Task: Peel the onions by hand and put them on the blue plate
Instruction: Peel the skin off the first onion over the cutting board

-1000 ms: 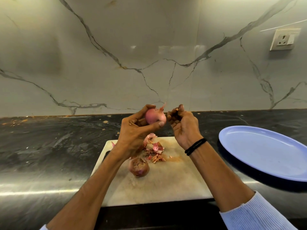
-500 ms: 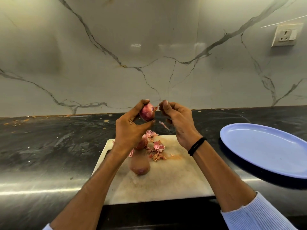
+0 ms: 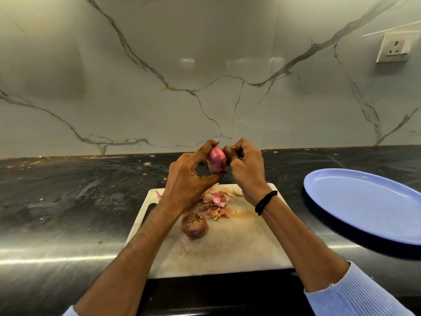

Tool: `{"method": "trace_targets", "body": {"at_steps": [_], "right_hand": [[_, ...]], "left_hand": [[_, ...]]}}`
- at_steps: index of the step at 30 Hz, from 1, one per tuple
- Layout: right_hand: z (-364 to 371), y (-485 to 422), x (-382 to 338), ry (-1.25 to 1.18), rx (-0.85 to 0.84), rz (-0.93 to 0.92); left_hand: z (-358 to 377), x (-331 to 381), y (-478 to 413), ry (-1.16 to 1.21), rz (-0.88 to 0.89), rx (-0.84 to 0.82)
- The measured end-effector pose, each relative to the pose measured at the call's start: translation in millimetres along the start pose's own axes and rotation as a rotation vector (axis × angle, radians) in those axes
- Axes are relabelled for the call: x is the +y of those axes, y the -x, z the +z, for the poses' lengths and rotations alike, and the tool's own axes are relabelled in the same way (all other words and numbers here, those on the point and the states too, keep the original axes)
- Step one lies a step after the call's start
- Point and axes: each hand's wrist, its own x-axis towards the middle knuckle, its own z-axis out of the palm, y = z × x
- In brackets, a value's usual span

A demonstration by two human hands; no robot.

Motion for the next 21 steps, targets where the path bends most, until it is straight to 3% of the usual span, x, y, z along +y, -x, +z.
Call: {"method": "trace_targets", "body": {"at_steps": [4,8,21], "right_hand": [[1,2,-1,0.078,0.064,-0.04],[3,2,-1,0.031,0.141,0.058],[7,6,-9,-0.56,0.271,0.611]], "left_hand": [[-5,4,-2,0.114,-0.038,-0.04],[-7,10,-2,0.225,-0.058,-0.055],[-2,19,1,0.732,-0.355,-0.124]]}}
